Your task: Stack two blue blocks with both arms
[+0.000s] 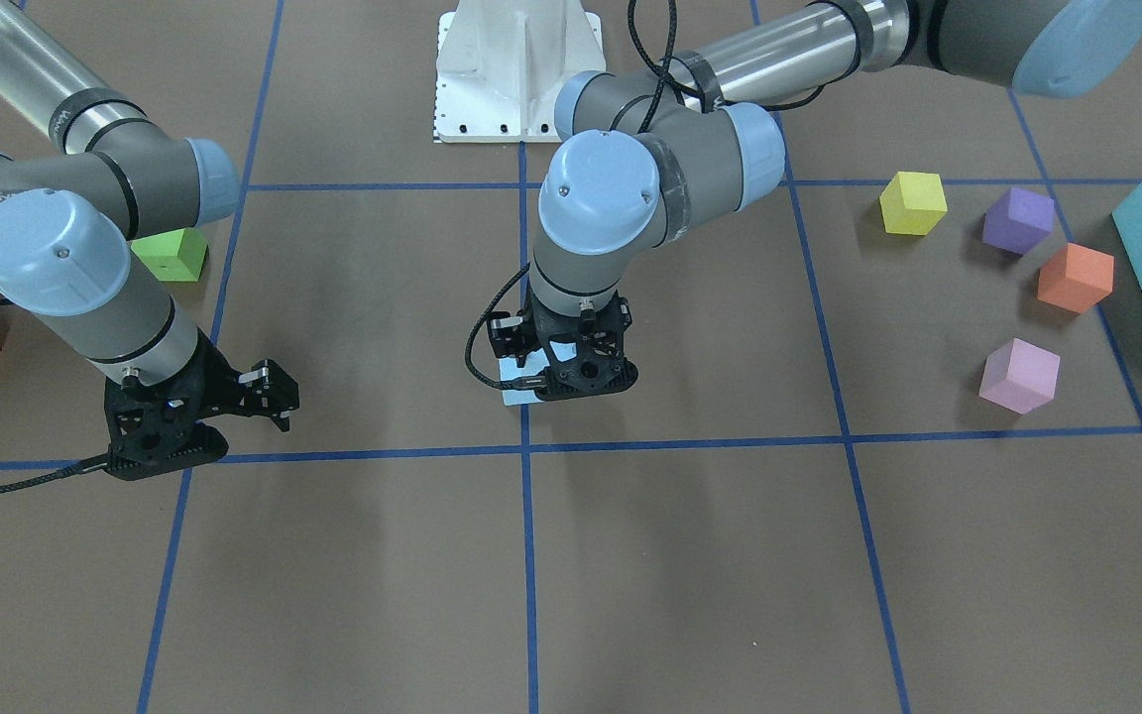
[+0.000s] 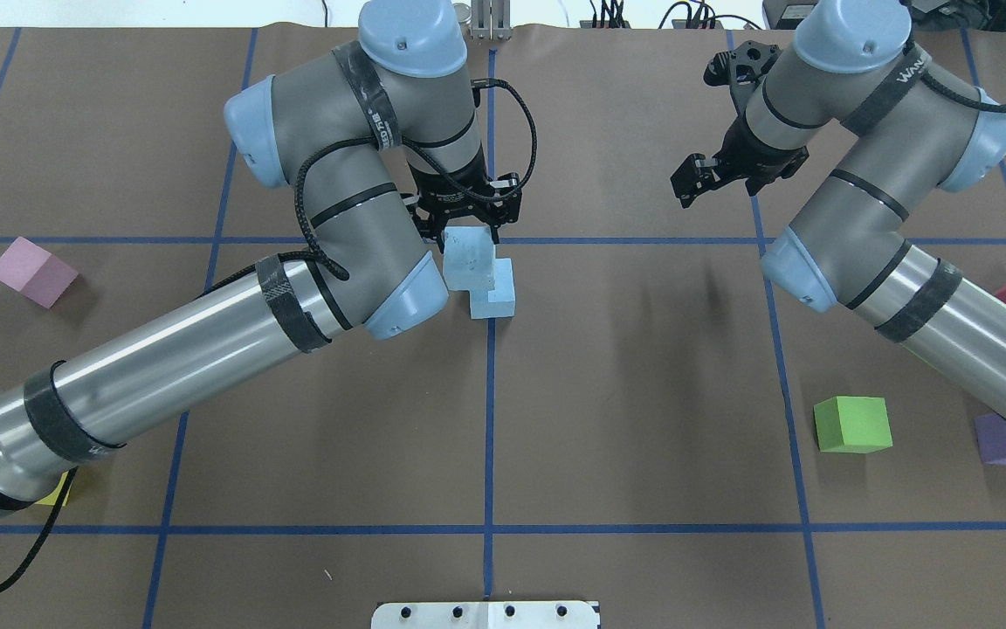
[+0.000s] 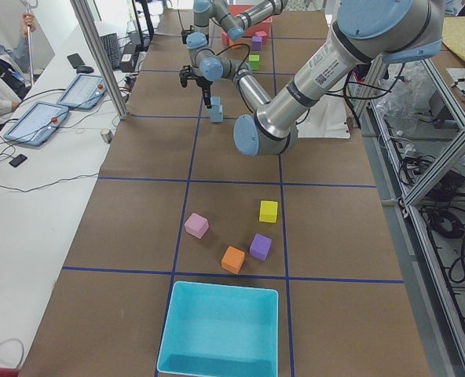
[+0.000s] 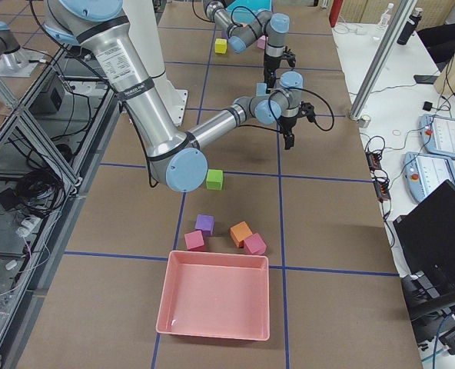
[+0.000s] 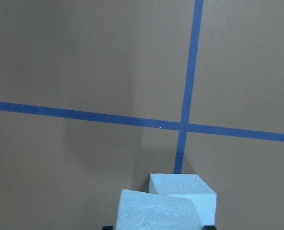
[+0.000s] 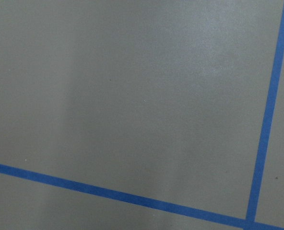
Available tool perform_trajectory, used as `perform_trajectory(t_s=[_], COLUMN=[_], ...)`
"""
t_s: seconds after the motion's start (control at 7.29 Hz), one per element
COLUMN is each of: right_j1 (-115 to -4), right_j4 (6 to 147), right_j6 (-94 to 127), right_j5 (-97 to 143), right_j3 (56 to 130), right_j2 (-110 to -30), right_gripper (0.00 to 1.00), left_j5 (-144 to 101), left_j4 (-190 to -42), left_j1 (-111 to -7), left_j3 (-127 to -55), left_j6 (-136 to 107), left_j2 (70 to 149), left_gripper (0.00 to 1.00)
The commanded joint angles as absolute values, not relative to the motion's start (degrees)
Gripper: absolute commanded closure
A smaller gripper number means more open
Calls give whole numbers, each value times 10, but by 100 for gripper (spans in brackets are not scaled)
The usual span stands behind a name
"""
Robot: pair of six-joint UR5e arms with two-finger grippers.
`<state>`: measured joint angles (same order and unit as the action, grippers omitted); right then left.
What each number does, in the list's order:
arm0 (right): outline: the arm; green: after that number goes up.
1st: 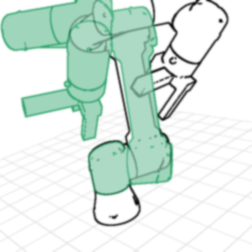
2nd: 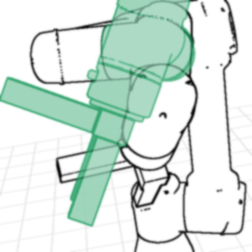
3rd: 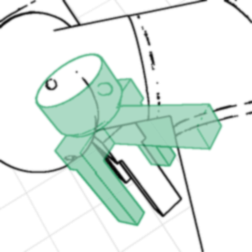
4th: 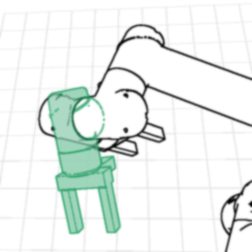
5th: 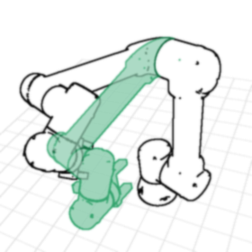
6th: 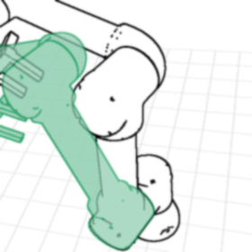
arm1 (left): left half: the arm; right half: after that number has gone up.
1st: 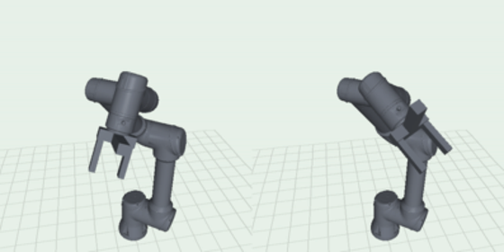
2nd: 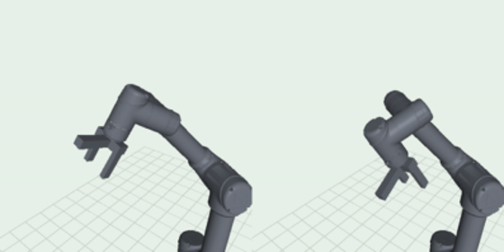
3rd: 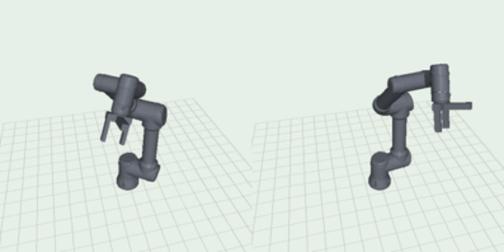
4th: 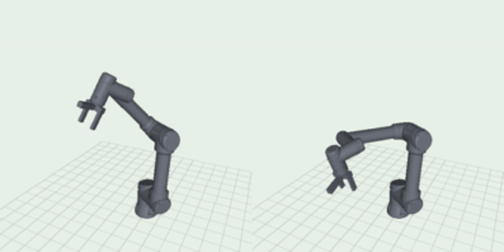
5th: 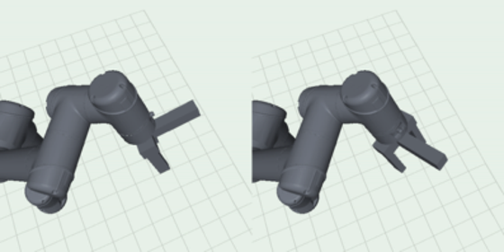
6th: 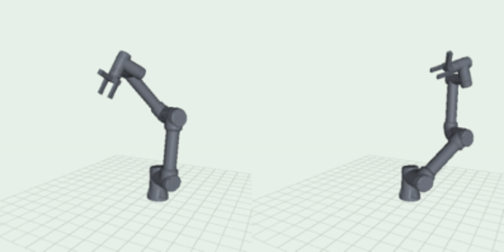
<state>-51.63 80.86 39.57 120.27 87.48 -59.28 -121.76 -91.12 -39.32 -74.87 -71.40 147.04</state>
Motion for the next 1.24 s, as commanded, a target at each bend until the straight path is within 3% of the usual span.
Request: perform_trajectory(t_s=[0.0,1.1], right_j1=[-517,-516], right_j4=[809,809], right_j6=[396,395], right_j5=[1201,1200], right_j3=[875,875], right_j2=[-595,-596], right_gripper=[0,0], left_j5=[-1196,-1195], left_j4=[-914,-940], left_j1=[-382,-378], left_j3=[-741,-726], left_j6=[-738,-737], left_j2=[1480,1478], left_gripper=[32,29])
